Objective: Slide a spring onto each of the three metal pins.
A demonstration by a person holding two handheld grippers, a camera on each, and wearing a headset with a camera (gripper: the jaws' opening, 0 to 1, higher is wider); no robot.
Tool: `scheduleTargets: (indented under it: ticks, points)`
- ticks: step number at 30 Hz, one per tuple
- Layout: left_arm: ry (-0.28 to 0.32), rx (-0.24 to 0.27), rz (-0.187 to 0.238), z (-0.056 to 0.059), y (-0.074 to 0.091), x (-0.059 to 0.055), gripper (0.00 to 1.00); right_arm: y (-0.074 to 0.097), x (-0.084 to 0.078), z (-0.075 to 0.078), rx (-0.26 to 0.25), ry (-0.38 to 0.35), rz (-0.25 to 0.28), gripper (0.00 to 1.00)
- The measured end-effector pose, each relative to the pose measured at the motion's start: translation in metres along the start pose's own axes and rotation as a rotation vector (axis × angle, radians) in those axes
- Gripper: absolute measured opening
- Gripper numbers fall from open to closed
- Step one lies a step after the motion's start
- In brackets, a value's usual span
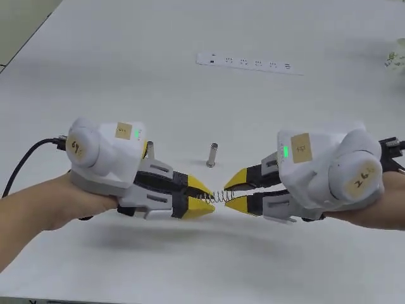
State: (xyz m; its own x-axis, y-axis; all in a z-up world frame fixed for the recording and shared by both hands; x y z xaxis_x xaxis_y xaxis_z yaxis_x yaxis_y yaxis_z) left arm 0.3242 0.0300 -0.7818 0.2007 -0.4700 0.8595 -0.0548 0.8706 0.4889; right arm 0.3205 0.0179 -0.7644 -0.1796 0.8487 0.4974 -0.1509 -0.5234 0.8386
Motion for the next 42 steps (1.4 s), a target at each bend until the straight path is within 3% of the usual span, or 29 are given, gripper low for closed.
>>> scheduleTargets:
  ticks: [17,32,42]
  points:
    - [-0.025,0.012,-0.016,0.003,-0.005,-0.001,0.02,0.006,0.027,0.001,0.053,-0.024,0.077,0.07]
    - [-0.043,0.023,-0.011,0.005,-0.004,0.003,0.02,0.004,0.042,0.003,0.039,-0.022,0.122,0.07]
    - [-0.046,0.033,-0.016,0.006,-0.001,0.001,0.02,0.003,0.044,0.003,0.029,-0.045,0.142,0.07]
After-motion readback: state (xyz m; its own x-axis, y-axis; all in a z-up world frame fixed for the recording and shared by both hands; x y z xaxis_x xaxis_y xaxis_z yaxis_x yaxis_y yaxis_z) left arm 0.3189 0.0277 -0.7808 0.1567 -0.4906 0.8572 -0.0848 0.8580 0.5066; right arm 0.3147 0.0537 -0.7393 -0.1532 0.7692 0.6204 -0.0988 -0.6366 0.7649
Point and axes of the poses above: the centre of the closed fingertips' face, and the gripper's own axes: y roughly backward along the fingers, z roughly to its right, x roughly out of its top, the point moved 1 cm from there along y, roughly backward along the fingers, and after that the axes turned 10 degrees about -z, right-handed, at the moved point
